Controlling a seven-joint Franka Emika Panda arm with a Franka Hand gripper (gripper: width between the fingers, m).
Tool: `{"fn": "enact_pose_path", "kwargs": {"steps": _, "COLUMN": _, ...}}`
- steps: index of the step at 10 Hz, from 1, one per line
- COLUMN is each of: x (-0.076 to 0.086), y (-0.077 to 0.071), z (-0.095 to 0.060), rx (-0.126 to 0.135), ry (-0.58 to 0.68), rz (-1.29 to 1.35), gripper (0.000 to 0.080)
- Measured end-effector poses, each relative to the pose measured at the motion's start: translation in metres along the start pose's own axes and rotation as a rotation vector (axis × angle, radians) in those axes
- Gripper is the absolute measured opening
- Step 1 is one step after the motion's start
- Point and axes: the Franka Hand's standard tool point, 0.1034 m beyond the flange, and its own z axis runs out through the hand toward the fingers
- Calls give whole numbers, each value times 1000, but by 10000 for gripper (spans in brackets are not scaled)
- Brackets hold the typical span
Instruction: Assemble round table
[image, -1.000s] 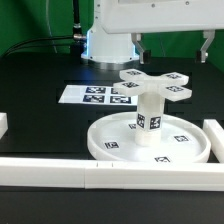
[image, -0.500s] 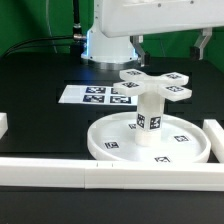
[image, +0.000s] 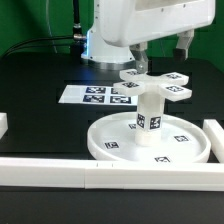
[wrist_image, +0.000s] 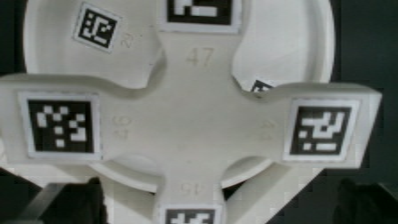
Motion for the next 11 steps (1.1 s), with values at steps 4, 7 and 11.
{"fn": "enact_pose_path", "kwargs": {"steps": 4, "x": -3, "y": 3, "z": 0, "rx": -11, "ry": -17, "rz": -294, "gripper": 649}}
{"fn": "enact_pose_path", "kwargs": {"steps": 7, "x": -9, "y": 4, "z": 3, "rx": -8, "ry": -30, "rz": -486, "gripper": 649}}
{"fn": "enact_pose_path", "kwargs": {"steps": 11, "x": -15, "y": 7, "z": 16, "rx": -15, "ry": -32, "rz": -501, "gripper": 649}}
